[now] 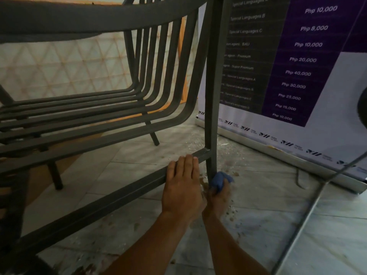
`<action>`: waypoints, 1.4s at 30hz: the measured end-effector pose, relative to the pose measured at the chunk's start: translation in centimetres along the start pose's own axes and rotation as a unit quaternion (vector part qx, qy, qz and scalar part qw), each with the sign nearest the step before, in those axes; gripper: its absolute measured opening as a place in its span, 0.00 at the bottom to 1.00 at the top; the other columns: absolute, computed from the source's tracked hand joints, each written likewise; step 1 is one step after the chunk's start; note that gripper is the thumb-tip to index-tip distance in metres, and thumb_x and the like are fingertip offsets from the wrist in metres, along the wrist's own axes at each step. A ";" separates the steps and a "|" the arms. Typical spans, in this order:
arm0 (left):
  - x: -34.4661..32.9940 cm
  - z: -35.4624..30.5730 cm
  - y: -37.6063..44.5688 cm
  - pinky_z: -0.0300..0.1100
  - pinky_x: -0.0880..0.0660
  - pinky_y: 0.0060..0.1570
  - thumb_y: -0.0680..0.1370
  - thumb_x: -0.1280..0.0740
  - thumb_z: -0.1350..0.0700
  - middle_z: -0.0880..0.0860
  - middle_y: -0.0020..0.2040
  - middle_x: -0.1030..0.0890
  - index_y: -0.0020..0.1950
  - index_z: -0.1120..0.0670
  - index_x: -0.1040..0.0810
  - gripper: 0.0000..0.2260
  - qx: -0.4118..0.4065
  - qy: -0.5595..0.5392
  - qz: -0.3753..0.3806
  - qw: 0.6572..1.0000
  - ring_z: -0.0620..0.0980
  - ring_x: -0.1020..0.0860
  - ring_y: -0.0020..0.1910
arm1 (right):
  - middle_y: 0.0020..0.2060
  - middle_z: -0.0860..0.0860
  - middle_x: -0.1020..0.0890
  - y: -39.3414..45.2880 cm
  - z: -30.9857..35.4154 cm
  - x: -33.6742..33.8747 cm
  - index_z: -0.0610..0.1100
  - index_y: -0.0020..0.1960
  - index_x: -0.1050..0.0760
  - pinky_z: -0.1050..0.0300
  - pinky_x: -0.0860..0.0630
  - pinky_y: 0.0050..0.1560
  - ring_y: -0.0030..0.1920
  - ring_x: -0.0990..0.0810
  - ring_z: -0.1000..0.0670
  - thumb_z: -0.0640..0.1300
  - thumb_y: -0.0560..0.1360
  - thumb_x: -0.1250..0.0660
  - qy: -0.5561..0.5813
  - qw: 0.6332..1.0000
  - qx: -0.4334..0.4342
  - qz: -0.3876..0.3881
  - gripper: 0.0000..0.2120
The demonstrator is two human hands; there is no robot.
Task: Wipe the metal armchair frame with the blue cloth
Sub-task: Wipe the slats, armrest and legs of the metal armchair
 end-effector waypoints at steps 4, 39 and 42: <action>0.1 0.0 -0.1 0.55 0.63 0.73 0.77 0.48 0.46 0.59 0.79 0.53 0.76 0.58 0.60 0.34 0.008 -0.006 -0.013 1.000 0.57 0.55 0.77 | 0.58 0.41 0.23 2.3 -0.8 -2.3 0.37 0.65 0.31 0.52 0.26 0.55 0.58 0.24 0.43 0.33 0.77 0.38 0.004 0.998 -0.039 0.052 0.17; 0.4 -0.1 0.3 0.53 0.64 0.73 0.71 0.62 0.44 0.58 0.79 0.50 0.77 0.57 0.56 0.36 0.031 -0.032 0.017 0.999 0.56 0.53 0.78 | 0.45 0.41 0.19 2.2 14.7 2.6 0.42 0.45 0.24 0.48 0.24 0.44 0.46 0.20 0.41 0.42 0.74 0.35 0.145 0.987 -0.073 -0.005 0.04; 0.4 -0.2 0.5 0.53 0.61 0.73 0.73 0.53 0.43 0.58 0.79 0.51 0.77 0.58 0.56 0.35 0.024 -0.028 0.034 0.999 0.55 0.53 0.78 | 0.37 0.51 0.22 1.3 22.0 4.8 0.52 0.36 0.27 0.51 0.24 0.41 0.44 0.20 0.45 0.44 0.73 0.35 0.211 0.977 0.011 0.002 0.08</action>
Point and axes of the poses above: each hand's wrist, its own y-axis towards the middle knuckle, its own x-axis out of the back of the hand, z = x × y, the point moved 9 cm from there along y, towards the middle knuckle
